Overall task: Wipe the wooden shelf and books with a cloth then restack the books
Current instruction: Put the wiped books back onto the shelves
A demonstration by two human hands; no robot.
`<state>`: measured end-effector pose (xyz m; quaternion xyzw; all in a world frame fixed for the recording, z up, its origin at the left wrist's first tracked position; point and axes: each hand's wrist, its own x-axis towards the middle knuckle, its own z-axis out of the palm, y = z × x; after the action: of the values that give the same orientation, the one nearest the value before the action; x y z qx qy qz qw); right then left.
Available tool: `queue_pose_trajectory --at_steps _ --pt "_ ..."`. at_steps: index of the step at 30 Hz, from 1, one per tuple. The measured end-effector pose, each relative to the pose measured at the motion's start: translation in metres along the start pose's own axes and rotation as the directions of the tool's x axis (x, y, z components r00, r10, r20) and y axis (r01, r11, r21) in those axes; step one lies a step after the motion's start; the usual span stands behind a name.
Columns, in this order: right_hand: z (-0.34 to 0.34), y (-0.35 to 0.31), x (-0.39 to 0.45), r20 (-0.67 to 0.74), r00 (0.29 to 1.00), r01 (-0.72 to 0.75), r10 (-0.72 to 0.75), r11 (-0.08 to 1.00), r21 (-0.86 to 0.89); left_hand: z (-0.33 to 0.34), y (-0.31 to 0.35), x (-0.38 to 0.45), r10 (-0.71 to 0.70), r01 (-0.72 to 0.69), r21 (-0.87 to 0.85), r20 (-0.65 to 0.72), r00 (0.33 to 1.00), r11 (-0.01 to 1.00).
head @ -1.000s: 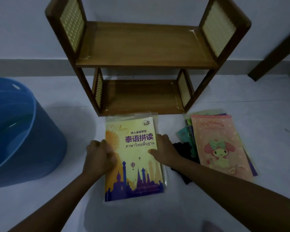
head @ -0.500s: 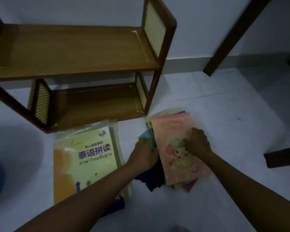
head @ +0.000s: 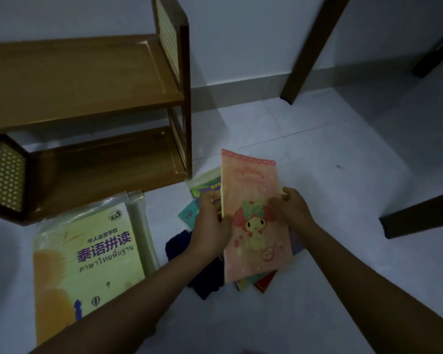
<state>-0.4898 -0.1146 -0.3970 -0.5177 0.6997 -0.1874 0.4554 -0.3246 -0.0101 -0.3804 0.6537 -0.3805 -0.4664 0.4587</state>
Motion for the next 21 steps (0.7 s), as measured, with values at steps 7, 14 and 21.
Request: queue_pose_trajectory --at_steps 7,14,21 --pt "0.022 -0.032 -0.055 0.264 0.945 0.143 -0.193 0.97 0.198 -0.082 0.004 -0.045 0.059 -0.068 -0.113 -0.088 0.994 0.991" --pt "0.153 -0.058 -0.118 0.393 0.82 0.506 -0.416 0.847 -0.161 -0.187 -0.049 -0.099 -0.192 0.251 0.057 -0.491 0.85 0.966" --pt "0.23 -0.054 -0.15 0.569 0.774 0.541 -0.277 0.757 -0.367 -0.244 -0.107 -0.13 -0.119 0.373 0.339 -0.582 0.804 0.864"
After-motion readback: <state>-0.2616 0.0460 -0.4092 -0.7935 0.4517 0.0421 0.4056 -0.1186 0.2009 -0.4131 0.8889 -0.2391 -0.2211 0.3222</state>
